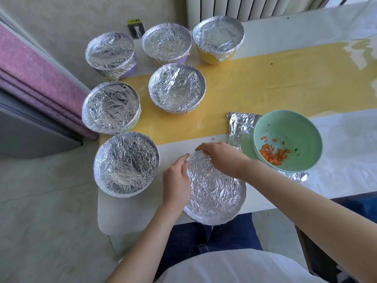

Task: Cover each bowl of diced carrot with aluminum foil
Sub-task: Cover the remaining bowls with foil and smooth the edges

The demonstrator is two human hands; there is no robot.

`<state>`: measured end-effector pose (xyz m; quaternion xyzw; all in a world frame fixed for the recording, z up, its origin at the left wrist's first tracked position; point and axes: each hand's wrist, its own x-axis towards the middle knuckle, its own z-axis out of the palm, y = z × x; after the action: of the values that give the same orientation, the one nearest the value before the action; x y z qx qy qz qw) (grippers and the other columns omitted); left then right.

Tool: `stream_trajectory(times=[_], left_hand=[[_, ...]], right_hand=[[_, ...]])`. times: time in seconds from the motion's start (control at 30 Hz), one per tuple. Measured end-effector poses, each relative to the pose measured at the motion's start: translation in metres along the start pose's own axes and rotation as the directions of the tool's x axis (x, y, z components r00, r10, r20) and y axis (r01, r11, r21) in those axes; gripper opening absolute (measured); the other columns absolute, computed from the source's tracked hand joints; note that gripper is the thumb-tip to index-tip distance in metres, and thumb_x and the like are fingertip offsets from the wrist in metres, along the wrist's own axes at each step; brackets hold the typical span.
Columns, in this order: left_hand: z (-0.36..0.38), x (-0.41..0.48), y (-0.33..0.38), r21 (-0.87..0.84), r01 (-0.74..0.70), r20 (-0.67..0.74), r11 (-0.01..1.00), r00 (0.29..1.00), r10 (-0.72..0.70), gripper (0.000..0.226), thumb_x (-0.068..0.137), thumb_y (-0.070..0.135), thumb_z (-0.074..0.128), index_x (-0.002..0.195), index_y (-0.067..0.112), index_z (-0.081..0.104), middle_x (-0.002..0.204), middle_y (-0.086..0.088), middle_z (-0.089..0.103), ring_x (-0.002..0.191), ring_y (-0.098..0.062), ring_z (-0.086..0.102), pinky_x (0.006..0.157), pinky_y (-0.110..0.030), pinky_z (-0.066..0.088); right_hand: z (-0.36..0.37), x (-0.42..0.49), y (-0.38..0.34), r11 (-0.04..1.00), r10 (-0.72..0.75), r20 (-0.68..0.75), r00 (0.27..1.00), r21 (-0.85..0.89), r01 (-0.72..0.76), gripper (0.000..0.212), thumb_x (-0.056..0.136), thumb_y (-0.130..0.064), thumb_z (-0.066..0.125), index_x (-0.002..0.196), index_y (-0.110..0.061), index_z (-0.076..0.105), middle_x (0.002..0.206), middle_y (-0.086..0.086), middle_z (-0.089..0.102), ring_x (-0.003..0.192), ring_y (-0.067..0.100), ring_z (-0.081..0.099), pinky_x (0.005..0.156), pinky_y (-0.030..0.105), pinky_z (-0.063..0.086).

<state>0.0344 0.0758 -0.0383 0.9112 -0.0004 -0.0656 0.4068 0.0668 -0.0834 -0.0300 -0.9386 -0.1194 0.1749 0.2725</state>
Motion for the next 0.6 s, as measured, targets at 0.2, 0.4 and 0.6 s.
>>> stream_trajectory(times=[0.2, 0.4, 0.6], left_hand=[[0.001, 0.004, -0.001, -0.012, -0.016, 0.063, 1.000, 0.998, 0.017, 0.028, 0.099, 0.014, 0.041, 0.121, 0.013, 0.059, 0.103, 0.000, 0.067, 0.080, -0.019, 0.062, 0.065, -0.011, 0.042], [0.002, 0.005, -0.002, 0.059, -0.058, 0.020, 0.997, 0.998, 0.057, 0.028, 0.095, 0.002, 0.045, 0.116, 0.009, 0.063, 0.090, -0.008, 0.070, 0.064, -0.017, 0.056, 0.057, -0.012, 0.037], [0.003, 0.002, 0.000, 0.070, -0.073, -0.007, 0.995, 0.997, 0.073, 0.032, 0.094, -0.002, 0.045, 0.119, 0.008, 0.062, 0.100, -0.007, 0.070, 0.089, -0.021, 0.066, 0.073, -0.011, 0.039]], right_hand=[[0.002, -0.002, -0.004, 0.999, -0.033, -0.005, 0.999, -0.041, 0.033, 0.043, 0.094, 0.001, 0.040, 0.132, -0.018, 0.050, 0.117, 0.004, 0.062, 0.103, 0.025, 0.059, 0.080, 0.038, 0.048], [-0.003, 0.000, -0.014, 0.983, -0.032, 0.015, 0.999, -0.179, 0.034, 0.051, 0.084, 0.010, 0.039, 0.127, -0.013, 0.052, 0.115, 0.005, 0.062, 0.096, 0.027, 0.059, 0.065, 0.029, 0.035], [0.000, 0.002, -0.007, 0.991, -0.046, 0.004, 0.999, -0.130, 0.046, 0.036, 0.092, 0.000, 0.043, 0.123, -0.014, 0.056, 0.110, 0.006, 0.067, 0.092, 0.028, 0.063, 0.071, 0.035, 0.047]])
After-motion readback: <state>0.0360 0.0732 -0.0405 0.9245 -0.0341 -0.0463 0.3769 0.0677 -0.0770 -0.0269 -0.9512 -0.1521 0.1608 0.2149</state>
